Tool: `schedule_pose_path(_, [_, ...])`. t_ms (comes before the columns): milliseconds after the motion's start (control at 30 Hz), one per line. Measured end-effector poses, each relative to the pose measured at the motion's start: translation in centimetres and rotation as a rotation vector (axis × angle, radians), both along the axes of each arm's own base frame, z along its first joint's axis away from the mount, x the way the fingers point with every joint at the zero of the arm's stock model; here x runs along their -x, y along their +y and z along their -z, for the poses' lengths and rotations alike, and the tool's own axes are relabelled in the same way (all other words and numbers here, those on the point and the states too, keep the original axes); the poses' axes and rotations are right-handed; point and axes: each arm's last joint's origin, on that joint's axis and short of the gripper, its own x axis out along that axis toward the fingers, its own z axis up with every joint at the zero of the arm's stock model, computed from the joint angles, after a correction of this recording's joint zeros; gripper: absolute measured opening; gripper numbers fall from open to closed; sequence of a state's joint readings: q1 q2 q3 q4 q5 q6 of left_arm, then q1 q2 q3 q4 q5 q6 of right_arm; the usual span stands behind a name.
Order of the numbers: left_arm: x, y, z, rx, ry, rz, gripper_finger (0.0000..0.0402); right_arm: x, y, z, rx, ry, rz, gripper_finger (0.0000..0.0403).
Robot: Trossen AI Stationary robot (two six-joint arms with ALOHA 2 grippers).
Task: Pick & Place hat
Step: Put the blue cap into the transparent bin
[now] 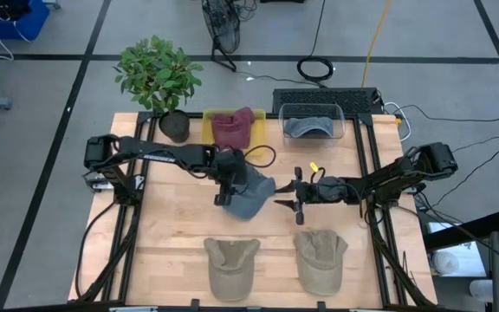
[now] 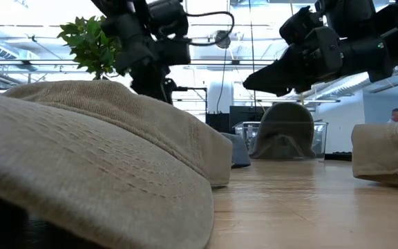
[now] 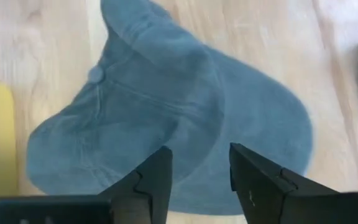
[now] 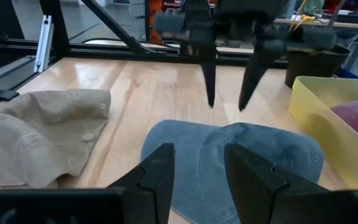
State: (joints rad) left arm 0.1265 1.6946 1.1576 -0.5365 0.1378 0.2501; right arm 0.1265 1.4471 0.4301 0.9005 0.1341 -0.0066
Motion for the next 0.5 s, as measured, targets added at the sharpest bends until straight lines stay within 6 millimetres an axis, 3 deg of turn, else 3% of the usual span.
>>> schedule_pose_path(267, [-1.5, 1.0, 3.4, -0.064, 0.049, -0.106, 0.0191, 0.0, 0.0, 0.0, -0.006, -0.002, 0.001, 0.0125])
schedule_pose_path(500, [-1.7, 0.6, 4.5, 0.003, 0.089, -0.120, 0.0152, 0.0, 0.0, 0.0, -0.002, 0.001, 0.000, 0.0125])
